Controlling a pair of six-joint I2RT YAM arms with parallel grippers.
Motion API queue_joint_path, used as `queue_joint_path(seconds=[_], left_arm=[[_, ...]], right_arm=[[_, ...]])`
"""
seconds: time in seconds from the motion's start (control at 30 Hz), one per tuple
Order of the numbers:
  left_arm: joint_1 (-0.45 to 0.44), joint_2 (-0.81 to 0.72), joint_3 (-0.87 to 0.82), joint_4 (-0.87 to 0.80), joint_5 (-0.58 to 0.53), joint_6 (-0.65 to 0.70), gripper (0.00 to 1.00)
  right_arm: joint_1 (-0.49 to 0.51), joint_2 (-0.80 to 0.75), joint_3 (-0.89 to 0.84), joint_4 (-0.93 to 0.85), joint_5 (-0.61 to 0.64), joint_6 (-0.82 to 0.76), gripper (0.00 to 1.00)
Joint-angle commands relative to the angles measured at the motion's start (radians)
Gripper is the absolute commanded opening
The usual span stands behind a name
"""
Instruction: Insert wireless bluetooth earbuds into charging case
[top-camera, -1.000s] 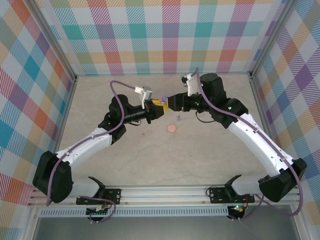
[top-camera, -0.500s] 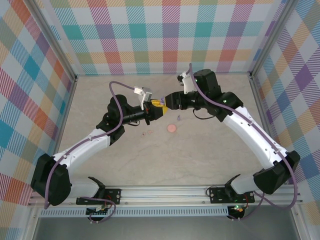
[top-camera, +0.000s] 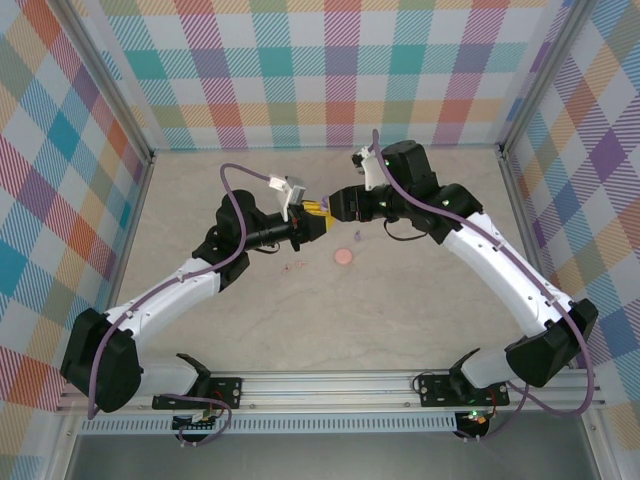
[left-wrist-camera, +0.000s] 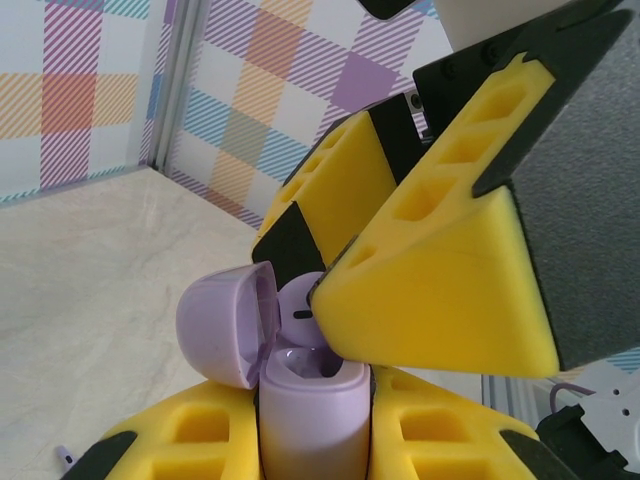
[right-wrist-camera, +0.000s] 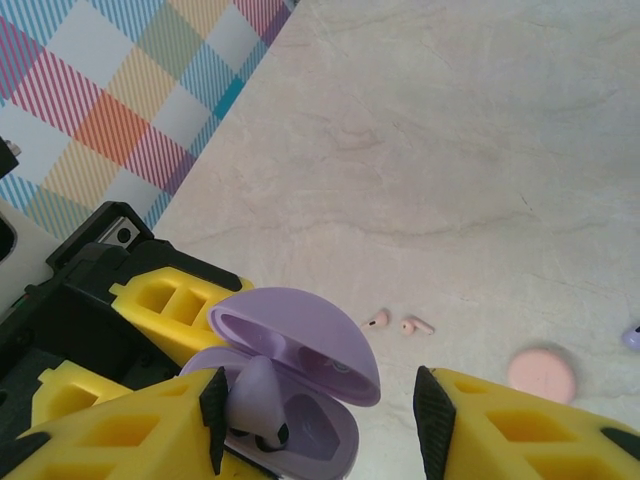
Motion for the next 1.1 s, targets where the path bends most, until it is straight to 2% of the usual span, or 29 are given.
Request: queue_joint_path(seconds=[0.0, 0.17, 0.57, 0.73, 0.9, 1.07], left_arm=[[-0.014, -0.036, 0.004, 0.035, 0.016, 0.019, 0.10], [-0.017, -0.041, 0.004, 0.027, 0.039, 0.030, 0.10], [-0.019, -0.031, 0.009, -0.010, 0.024, 0.041, 0.10], [-0.020, -0.029, 0.009, -0.019, 0.022, 0.045, 0.10], [-0.020, -0.032, 0.010, -0.028, -0.004, 0.047, 0.10], [-0.020, -0.042, 0.017, -0.043, -0.020, 0.047, 0.10]], right_arm=[[0.004, -0.008, 0.029, -0.038, 0.027, 0.006, 0.52], [0.005, 0.003, 0.040, -0.042, 0.015, 0.010, 0.52], [0.011, -0.026, 0.052, 0.006, -0.107, -0.009, 0.58], [0.012, -0.045, 0.051, 0.018, -0.107, -0.008, 0.59], [0.011, -0.061, 0.046, -0.012, -0.025, -0.011, 0.57], [0.010, -0.055, 0.050, -0.079, 0.139, 0.006, 0.53]])
